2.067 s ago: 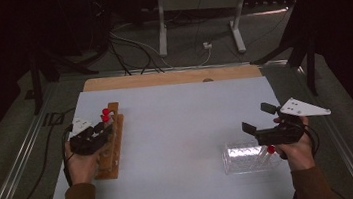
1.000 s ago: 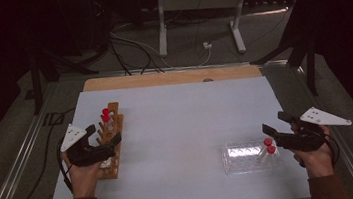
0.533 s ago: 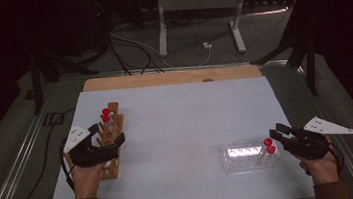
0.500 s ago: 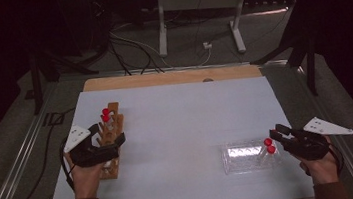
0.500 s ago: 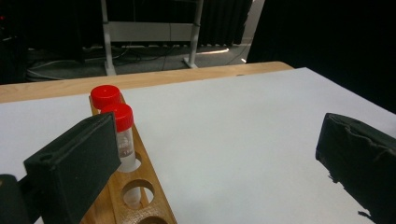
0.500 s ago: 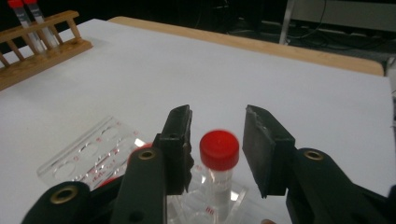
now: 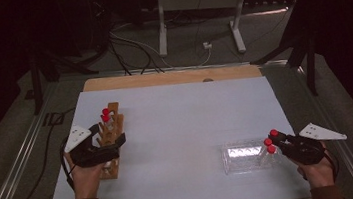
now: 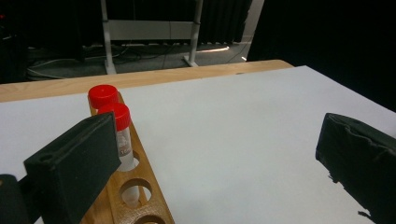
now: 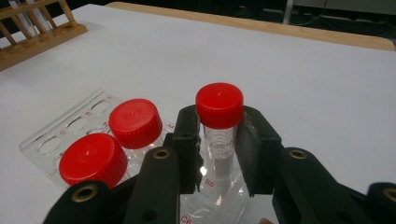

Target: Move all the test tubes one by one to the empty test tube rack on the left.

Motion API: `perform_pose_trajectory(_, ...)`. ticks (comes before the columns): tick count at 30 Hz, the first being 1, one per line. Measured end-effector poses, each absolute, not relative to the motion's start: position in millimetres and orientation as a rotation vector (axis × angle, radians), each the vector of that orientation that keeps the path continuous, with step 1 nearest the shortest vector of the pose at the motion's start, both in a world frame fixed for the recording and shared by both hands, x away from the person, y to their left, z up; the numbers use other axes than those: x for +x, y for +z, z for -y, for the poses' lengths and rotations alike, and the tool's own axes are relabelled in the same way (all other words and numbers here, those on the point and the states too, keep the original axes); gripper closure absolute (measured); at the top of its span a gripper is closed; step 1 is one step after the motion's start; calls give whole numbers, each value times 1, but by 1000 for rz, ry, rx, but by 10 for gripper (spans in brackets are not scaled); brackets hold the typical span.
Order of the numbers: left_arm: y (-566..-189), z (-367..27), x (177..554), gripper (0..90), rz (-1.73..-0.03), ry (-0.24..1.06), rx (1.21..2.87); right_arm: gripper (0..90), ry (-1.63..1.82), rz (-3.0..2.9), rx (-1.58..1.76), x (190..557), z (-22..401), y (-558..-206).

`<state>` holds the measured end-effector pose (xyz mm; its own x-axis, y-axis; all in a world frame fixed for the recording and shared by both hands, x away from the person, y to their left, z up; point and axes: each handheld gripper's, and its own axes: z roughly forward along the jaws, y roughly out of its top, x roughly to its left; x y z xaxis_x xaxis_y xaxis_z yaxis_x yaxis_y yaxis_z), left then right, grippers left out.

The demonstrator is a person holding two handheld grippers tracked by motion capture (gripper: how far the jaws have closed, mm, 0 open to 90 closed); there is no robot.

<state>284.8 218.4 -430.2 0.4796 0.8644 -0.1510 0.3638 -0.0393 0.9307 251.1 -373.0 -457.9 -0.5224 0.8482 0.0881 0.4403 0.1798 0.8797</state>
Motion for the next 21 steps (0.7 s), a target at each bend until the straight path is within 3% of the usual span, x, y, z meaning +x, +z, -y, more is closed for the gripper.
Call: perform_pose_trajectory(21,-428,-219,282,6,-1079,588,1630,711,1383,-1983,1151,253,374,-409)
